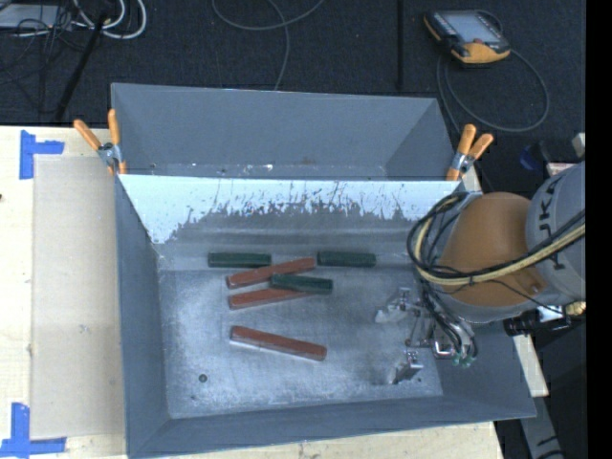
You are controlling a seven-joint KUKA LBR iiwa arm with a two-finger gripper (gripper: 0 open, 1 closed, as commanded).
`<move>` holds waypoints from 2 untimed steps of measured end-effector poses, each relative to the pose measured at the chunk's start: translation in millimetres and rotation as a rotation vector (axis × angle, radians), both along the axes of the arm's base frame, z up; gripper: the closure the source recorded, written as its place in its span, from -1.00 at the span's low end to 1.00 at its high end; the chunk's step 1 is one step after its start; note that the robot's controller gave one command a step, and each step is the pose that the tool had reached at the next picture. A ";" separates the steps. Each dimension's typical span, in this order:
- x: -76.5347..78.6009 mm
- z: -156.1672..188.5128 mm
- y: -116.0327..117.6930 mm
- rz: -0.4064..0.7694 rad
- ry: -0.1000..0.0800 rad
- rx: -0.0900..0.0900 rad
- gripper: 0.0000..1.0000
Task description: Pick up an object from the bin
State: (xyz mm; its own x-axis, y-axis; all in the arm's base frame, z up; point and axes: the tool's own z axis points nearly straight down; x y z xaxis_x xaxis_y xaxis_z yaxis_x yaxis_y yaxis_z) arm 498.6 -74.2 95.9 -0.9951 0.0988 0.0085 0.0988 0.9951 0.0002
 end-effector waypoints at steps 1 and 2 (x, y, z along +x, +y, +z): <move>3.2 7.8 42.7 0.098 -0.008 -0.001 -1.00; 8.9 16.7 63.1 0.124 -0.008 0.000 -1.00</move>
Offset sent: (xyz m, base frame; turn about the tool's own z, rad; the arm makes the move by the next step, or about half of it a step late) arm 0.0134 0.0732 0.0248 -0.0618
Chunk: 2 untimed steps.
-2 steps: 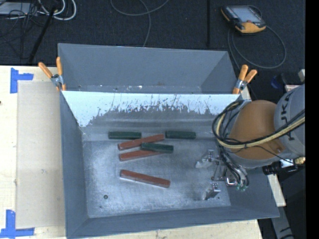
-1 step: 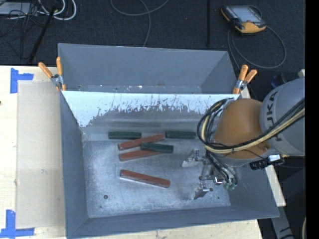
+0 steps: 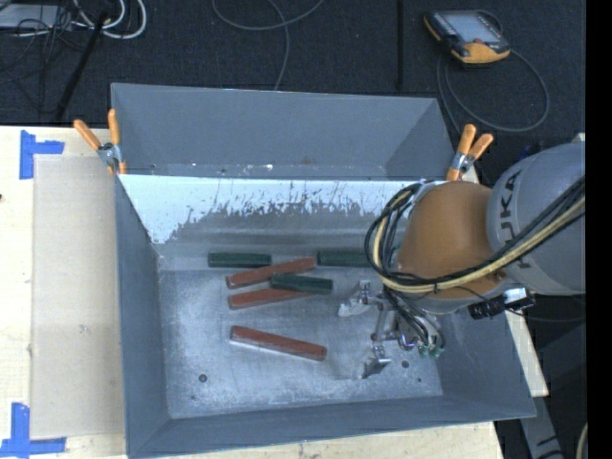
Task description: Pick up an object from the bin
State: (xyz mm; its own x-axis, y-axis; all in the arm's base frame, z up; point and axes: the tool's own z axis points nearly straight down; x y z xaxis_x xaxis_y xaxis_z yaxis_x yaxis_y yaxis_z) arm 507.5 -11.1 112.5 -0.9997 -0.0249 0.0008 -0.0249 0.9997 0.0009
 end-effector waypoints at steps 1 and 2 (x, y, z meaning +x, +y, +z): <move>27.4 -19.8 11.6 -0.039 -0.004 -0.001 -1.00; 29.1 -33.8 47.9 -0.038 -0.012 -0.005 -1.00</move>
Offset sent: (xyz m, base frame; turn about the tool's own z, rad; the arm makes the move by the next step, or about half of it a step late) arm 0.0223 0.0644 -0.0425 0.0384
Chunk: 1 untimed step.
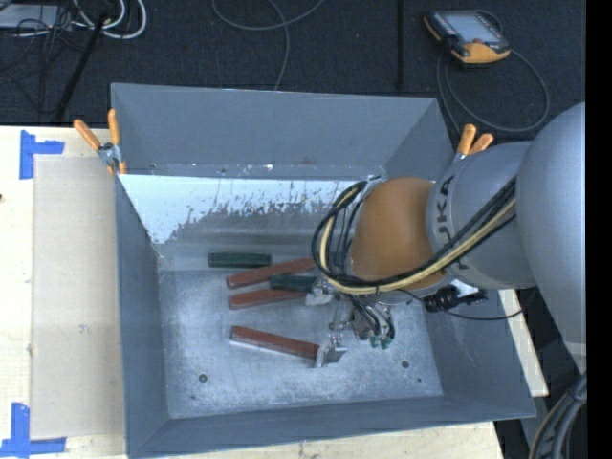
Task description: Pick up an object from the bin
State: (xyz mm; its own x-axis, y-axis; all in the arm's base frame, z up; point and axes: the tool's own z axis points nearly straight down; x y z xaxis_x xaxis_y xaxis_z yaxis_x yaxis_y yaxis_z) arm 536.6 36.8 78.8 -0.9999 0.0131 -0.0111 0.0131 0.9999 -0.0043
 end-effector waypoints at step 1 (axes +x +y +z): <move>-11.2 1.5 41.7 0.212 -0.005 0.001 1.00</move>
Offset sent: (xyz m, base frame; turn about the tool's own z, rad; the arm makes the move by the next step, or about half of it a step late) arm 0.0000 0.0000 0.0000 0.0000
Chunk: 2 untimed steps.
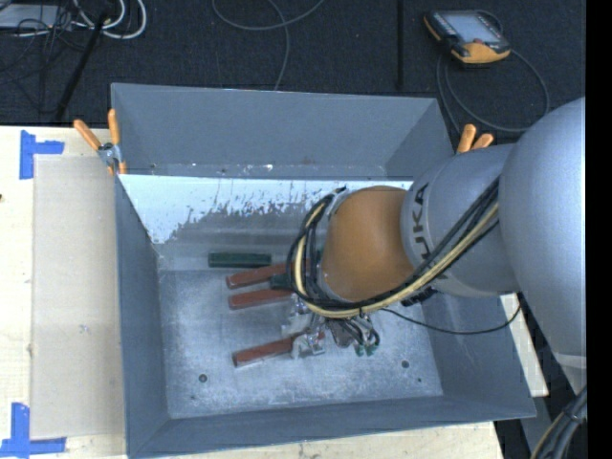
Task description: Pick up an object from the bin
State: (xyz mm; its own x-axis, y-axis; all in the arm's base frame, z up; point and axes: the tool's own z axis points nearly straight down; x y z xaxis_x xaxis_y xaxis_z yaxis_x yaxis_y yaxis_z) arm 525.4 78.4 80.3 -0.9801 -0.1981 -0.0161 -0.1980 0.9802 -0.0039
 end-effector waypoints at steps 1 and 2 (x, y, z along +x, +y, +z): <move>0.0 0.0 0.1 0.000 0.000 0.000 1.00; -3.5 41.2 0.6 -0.011 0.023 -0.001 1.00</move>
Offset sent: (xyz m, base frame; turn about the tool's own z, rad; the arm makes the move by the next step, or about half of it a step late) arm 0.0078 0.0003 0.1391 0.0355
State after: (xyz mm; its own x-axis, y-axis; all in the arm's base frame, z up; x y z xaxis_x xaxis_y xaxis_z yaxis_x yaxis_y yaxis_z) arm 521.9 79.0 121.5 -0.9823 -0.1873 0.0067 -0.1873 0.9823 -0.0001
